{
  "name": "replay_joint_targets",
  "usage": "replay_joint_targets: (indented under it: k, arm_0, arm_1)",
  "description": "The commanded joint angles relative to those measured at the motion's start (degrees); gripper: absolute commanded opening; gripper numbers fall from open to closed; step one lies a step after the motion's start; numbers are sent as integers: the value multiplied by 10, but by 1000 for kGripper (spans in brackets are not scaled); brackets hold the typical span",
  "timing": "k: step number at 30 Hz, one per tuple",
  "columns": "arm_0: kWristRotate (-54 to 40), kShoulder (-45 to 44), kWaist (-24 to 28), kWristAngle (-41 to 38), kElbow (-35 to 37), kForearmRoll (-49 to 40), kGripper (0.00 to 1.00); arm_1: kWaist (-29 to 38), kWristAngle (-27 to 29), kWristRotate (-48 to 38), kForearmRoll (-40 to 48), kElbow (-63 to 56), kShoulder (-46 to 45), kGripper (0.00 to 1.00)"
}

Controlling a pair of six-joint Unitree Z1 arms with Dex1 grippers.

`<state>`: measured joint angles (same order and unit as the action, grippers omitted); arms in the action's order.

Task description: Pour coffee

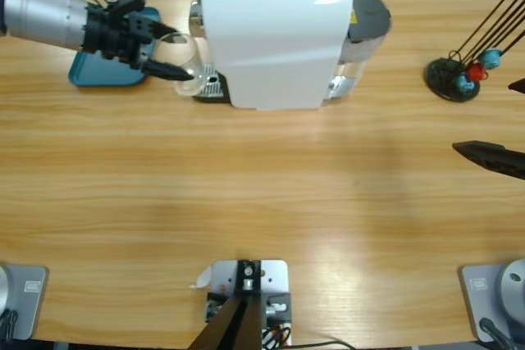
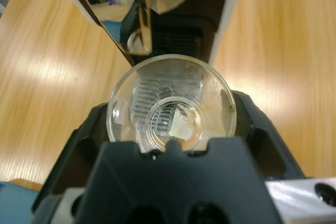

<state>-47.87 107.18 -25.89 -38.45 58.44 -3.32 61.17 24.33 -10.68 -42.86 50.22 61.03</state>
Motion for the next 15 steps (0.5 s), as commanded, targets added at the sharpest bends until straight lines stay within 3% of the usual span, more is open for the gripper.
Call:
replay_joint_targets:
  k: [1, 8, 15]
  arm_0:
    - [32, 57, -11, 18, -1, 53, 0]
    - [68, 77, -41, 24, 0, 120, 0]
    - [69, 66, -43, 22, -23, 121, 0]
  arm_1:
    - [5, 5, 5, -13, 1, 21, 991]
    - [5, 13, 7, -13, 1, 24, 991]
    - [5, 14, 6, -9, -1, 25, 991]
